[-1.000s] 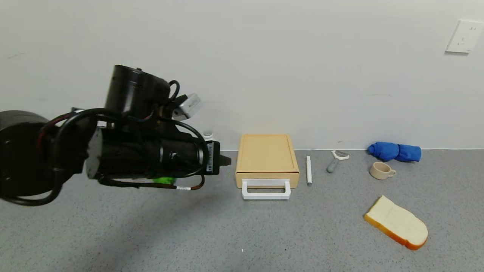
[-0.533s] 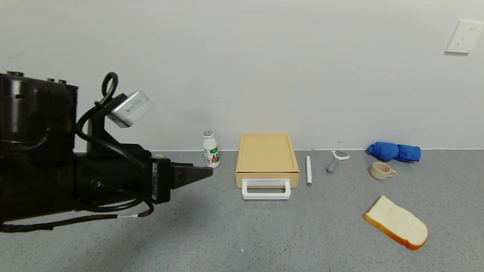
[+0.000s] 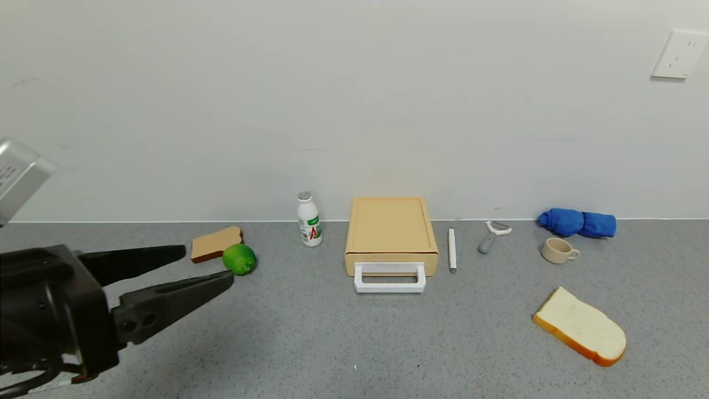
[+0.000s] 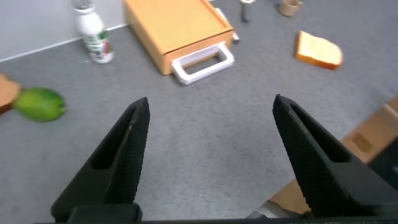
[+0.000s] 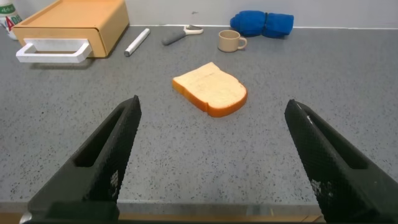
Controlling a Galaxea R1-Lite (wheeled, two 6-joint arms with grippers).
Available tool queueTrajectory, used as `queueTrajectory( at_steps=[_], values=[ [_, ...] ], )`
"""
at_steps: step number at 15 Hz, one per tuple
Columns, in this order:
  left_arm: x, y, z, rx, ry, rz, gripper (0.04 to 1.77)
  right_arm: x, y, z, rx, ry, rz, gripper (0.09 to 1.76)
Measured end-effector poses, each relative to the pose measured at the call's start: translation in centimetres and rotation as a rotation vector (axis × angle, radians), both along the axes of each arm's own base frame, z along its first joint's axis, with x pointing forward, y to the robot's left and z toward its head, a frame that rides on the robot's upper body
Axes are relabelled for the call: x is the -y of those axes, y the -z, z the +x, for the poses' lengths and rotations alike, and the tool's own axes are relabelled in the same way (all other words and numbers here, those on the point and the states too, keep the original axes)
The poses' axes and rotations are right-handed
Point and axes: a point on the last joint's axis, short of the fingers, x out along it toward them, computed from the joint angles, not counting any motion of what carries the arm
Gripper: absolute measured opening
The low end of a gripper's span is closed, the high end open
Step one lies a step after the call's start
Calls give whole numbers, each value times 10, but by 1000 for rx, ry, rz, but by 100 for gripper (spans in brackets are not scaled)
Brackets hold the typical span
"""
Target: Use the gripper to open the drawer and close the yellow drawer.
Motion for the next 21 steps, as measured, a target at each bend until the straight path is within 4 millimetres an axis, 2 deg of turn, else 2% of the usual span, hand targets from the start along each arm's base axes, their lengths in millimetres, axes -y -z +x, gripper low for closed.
queueTrajectory(
  at_steps=[5, 9, 11, 16, 19, 21],
  values=[
    [-31, 9, -60, 98, -158, 30, 158, 0, 0, 0, 0, 0, 0, 170],
    [-59, 5, -114, 189, -353, 29, 163, 0, 0, 0, 0, 0, 0, 170],
    [-67, 2, -136, 243, -455, 23, 165, 0, 0, 0, 0, 0, 0, 170],
    [-67, 4, -183, 381, -672, 62, 168, 0, 0, 0, 0, 0, 0, 170],
    [-64, 22, -204, 445, -698, 80, 169, 0, 0, 0, 0, 0, 0, 170],
    [-62, 40, -213, 478, -644, 70, 170, 0, 0, 0, 0, 0, 0, 170]
  ],
)
